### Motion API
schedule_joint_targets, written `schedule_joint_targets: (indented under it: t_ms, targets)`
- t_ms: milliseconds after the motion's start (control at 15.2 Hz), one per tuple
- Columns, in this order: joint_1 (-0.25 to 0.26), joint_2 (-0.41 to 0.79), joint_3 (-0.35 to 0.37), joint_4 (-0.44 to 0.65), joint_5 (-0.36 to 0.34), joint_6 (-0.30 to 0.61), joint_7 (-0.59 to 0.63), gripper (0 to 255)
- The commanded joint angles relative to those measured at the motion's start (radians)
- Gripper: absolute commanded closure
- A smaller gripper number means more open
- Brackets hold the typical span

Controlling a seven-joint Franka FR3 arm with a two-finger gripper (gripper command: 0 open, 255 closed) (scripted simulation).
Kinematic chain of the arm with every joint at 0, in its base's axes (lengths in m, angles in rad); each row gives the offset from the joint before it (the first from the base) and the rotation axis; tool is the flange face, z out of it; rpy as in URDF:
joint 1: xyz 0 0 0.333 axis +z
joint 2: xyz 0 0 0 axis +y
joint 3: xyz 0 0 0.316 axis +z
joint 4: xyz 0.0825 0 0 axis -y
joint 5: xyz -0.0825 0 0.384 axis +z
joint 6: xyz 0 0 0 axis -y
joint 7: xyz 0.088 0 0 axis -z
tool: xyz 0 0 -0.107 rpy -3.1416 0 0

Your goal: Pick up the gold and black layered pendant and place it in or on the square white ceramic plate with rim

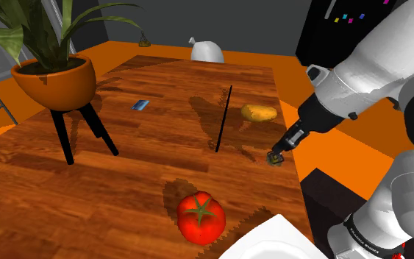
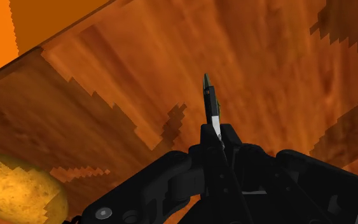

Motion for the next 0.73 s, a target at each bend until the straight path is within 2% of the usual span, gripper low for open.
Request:
schedule_joint_targets:
  t_ms: [0, 660]
  targets:
    - [-0.004, 0.001, -0.007, 0.026, -0.007, -0.026, 0.000, 255]
    - [-0.027, 0.030, -0.038, 0.162, -0.038, -0.131, -0.002, 255]
